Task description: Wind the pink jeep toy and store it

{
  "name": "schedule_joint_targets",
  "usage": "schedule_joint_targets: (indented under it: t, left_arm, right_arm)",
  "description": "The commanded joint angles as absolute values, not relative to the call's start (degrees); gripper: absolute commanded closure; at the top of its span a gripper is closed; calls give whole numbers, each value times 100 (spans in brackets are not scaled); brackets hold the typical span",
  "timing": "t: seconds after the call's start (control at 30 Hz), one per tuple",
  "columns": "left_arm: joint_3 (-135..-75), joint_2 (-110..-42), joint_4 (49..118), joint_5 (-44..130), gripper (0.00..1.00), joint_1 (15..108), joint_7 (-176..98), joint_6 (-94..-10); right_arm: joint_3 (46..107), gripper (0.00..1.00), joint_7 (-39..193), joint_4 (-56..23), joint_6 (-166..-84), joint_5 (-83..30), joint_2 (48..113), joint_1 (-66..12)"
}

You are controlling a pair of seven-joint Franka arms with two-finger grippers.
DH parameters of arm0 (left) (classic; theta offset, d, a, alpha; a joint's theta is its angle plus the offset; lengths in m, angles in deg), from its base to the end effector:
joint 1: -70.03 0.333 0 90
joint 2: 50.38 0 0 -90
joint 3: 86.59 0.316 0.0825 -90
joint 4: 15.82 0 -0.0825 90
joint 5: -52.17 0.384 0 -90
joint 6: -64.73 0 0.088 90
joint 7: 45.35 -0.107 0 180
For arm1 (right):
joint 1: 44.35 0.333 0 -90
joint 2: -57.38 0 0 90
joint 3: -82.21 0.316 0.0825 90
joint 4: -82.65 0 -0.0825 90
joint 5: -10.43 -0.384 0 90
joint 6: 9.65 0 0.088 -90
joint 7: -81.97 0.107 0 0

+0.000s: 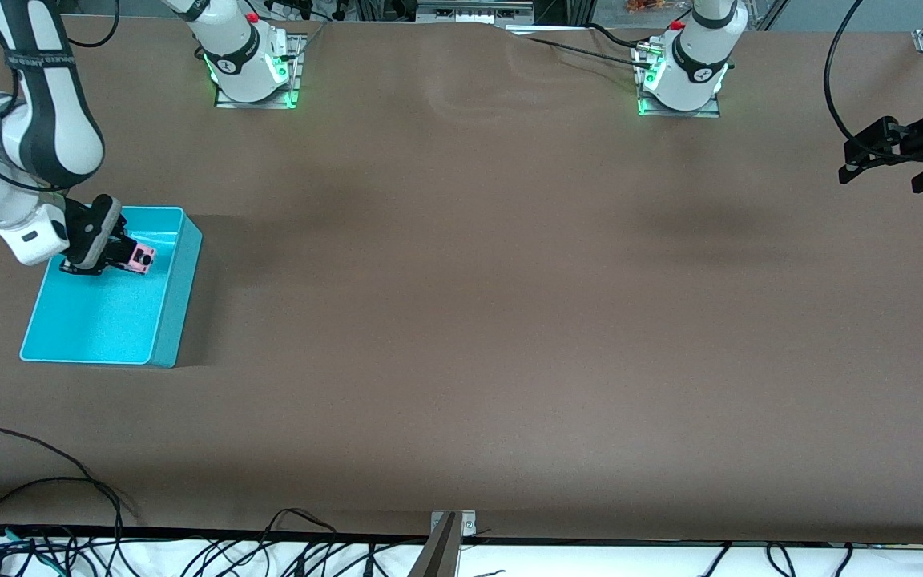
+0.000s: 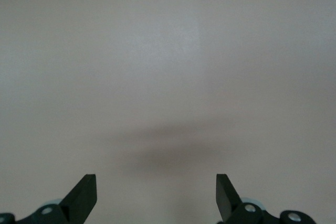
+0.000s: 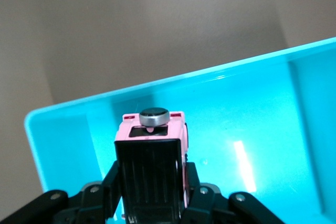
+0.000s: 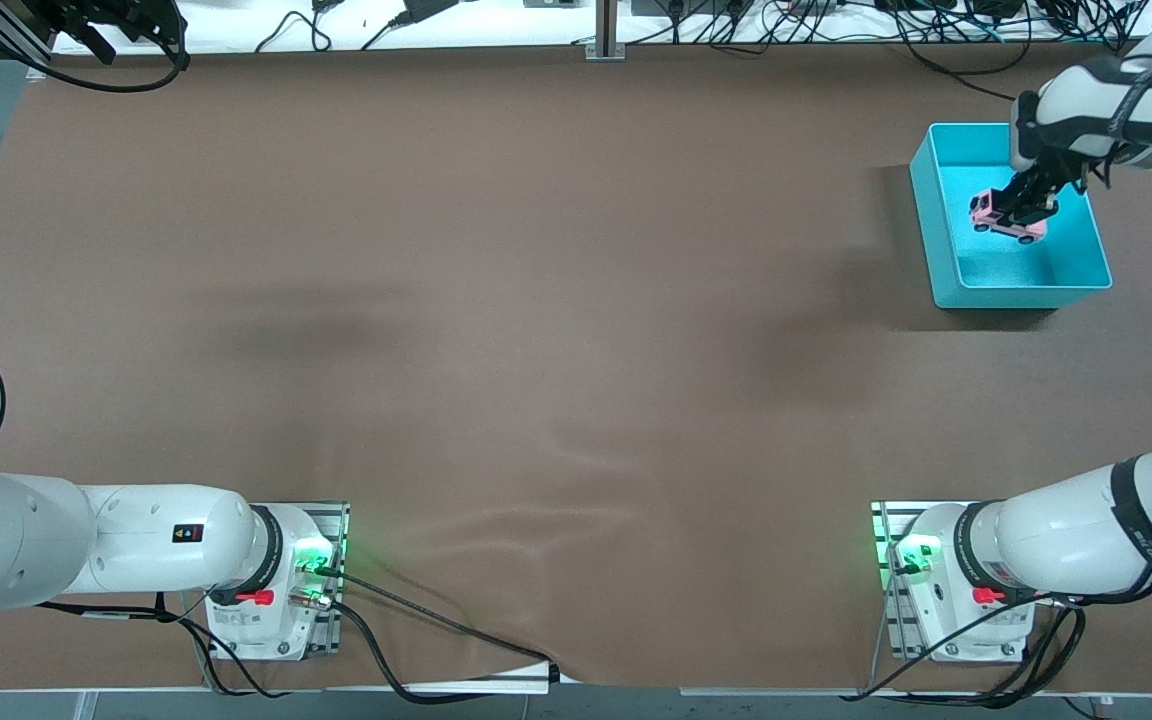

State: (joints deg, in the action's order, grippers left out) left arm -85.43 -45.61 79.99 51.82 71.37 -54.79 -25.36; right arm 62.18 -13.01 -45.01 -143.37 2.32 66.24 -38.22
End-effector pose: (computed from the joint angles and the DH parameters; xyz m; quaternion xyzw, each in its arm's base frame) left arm 0.5271 0.0228 0.6218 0.9981 -0.0605 -0.0078 0.0047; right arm 0.5223 -0.1263 0.3045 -0.7902 -0.6121 -0.0086 0.0289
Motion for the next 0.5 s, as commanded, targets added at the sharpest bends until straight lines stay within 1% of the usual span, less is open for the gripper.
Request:
schedule_joint_targets:
  t: [0.0,0.17,0.47]
  left_arm:
    - [-8579,-4555,7972,5287,0,7135,-5484,-2553]
    - [-8579,-4564,7972,5287,0,7134,-5484,-2553]
    - [-8579,-4555,7972,5287,0,7126,-5484,-2562]
  right_arm:
    - [6191,71,-1637,-4593,-14614,305,6775,-3828]
    - [6147,71,-1813,-4717,-14887,296,6915,-3916]
    - [6147,71,-1822,-4734,-15107,234,7153,-3925]
